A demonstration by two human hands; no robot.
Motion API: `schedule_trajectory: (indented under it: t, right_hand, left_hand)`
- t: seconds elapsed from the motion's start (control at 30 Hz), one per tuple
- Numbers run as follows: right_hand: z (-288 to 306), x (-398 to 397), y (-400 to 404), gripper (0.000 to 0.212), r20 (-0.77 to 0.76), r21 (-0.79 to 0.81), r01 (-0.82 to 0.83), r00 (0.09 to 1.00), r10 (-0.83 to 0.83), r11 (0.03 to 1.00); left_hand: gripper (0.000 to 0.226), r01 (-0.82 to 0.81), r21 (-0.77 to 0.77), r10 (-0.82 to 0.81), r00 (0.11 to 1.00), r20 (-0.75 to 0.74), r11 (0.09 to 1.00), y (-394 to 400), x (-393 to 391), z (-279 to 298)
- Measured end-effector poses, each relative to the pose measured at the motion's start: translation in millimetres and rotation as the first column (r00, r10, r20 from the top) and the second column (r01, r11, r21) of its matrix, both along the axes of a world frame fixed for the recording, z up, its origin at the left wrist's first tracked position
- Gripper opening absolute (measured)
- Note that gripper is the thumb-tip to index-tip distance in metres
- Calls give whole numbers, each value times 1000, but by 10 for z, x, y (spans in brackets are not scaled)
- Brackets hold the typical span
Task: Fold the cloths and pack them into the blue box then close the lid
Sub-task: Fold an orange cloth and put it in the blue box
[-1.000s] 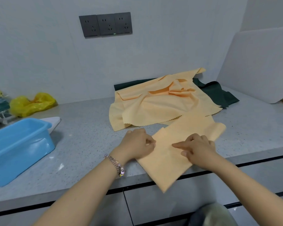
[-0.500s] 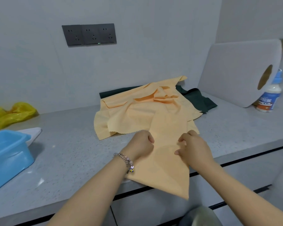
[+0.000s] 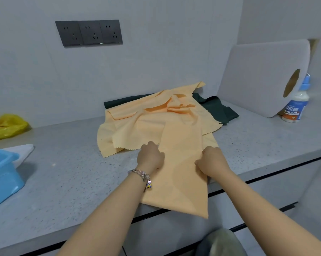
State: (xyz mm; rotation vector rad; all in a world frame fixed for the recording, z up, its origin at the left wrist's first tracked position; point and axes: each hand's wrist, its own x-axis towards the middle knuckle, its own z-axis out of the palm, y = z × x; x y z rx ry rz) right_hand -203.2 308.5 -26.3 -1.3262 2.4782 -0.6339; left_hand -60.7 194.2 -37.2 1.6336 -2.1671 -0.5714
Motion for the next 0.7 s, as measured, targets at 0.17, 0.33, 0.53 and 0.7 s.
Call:
schedule_trajectory:
  t: [0.17,0.33,0.53,0.7]
  right_hand:
    - [-113,-43,-140,32,142,-96,164,979,-149,982]
    - [-112,-127,-173,26,435,-159,278,881,-185,947]
    - [-68,-148,-171,13,791,-272,382,611,-20,883]
    - [-12,-200,-236,15,818,-366,254,547,179,895]
  left_hand:
    - [17,-67,173,101,975,-199,983,-73,-30,-46]
    - [29,-33,321,176,887,-427,946,-115,-3,-30]
    - [16,84,452,316,602,-733,888,-69,100,-18]
    - [12,184,411,284,479,-831,893,-47,262,46]
